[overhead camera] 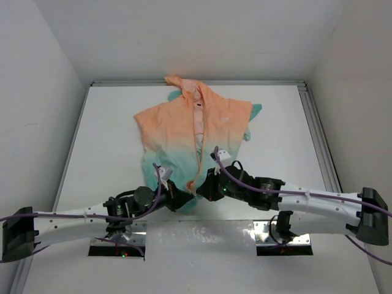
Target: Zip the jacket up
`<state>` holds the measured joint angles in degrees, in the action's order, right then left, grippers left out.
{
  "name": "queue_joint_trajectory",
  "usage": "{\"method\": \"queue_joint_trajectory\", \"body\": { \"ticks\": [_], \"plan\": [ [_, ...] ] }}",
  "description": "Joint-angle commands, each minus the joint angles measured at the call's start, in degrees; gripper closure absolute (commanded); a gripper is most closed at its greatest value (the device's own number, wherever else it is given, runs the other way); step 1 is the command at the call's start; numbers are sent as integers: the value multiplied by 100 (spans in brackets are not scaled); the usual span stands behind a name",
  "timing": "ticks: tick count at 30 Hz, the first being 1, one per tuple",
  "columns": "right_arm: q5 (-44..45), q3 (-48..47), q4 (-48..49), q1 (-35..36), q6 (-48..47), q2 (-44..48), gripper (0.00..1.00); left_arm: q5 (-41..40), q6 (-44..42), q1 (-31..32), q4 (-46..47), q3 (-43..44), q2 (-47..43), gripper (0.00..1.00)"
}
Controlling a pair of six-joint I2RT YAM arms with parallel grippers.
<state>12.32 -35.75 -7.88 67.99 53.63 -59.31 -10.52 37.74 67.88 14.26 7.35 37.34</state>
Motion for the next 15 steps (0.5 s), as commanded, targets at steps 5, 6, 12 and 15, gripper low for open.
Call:
{"method": "queue_joint_trajectory", "body": {
  "ticks": [5, 6, 12, 15],
  "plan": [
    [-362, 199, 146, 101, 350, -46, 100, 1138, -196, 120, 498, 372, 1037, 100],
    [-327, 261, 164, 101, 368, -72, 100, 1306, -205, 147, 612, 372, 1160, 100],
    [85, 384, 155, 101, 456, -195, 100, 1527, -109, 331, 719, 214, 1128, 100],
    [227, 428, 32, 101, 491, -326, 100, 1588, -73, 340, 666, 82, 889, 100]
  ]
}}
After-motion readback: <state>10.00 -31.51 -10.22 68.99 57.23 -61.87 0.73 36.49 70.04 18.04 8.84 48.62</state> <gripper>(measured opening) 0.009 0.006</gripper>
